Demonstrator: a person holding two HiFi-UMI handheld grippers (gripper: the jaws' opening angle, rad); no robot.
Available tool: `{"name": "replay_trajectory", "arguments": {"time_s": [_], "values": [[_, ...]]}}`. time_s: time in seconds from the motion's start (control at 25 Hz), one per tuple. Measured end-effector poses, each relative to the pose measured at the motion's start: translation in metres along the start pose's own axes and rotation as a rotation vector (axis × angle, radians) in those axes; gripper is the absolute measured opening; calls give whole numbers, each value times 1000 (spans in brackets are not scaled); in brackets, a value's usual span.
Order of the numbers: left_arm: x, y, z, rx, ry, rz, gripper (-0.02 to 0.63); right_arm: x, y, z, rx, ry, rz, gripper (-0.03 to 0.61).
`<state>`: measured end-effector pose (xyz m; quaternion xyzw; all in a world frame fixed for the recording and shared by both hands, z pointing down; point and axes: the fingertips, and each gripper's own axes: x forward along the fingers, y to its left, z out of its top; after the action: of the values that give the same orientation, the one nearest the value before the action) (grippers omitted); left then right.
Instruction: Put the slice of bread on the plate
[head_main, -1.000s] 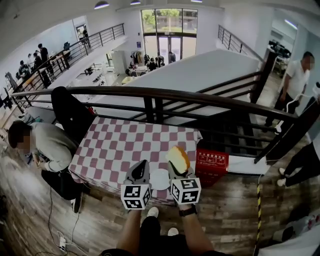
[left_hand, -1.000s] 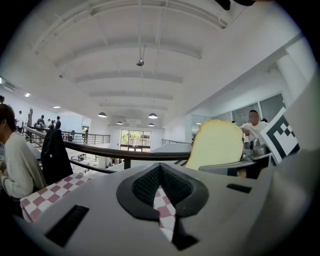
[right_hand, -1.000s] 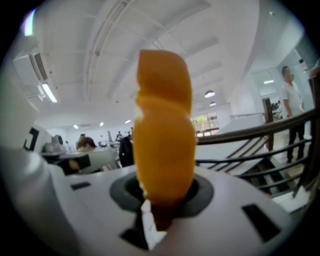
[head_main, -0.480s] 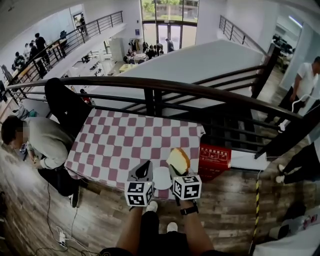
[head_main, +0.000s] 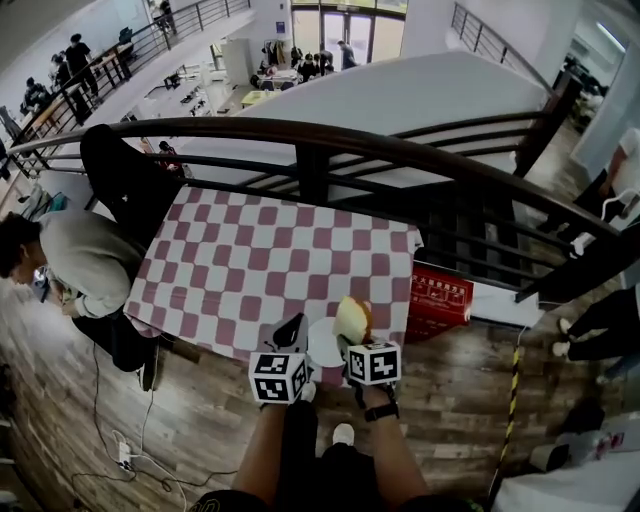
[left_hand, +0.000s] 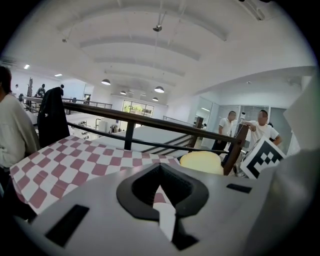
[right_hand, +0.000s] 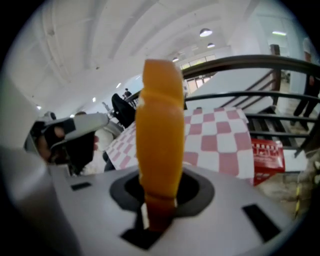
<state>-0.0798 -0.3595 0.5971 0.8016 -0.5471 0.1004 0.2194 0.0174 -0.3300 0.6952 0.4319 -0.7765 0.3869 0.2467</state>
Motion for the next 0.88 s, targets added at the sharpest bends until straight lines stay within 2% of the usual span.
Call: {"name": "replay_trajectory", "arguments": {"time_s": [0.32, 0.64, 0.76, 0.88], "values": [[23, 19, -53, -54, 120, 6, 17, 49, 12, -62, 70, 200, 109, 95], [28, 43, -97, -97, 221, 36, 17, 82, 24, -101, 217, 340, 196, 97], [29, 51, -99, -107, 228, 47, 17, 92, 26, -110, 250, 400, 191, 97], [30, 57, -96, -117, 226, 57, 17, 99, 21, -109, 289, 399, 147, 97]]}}
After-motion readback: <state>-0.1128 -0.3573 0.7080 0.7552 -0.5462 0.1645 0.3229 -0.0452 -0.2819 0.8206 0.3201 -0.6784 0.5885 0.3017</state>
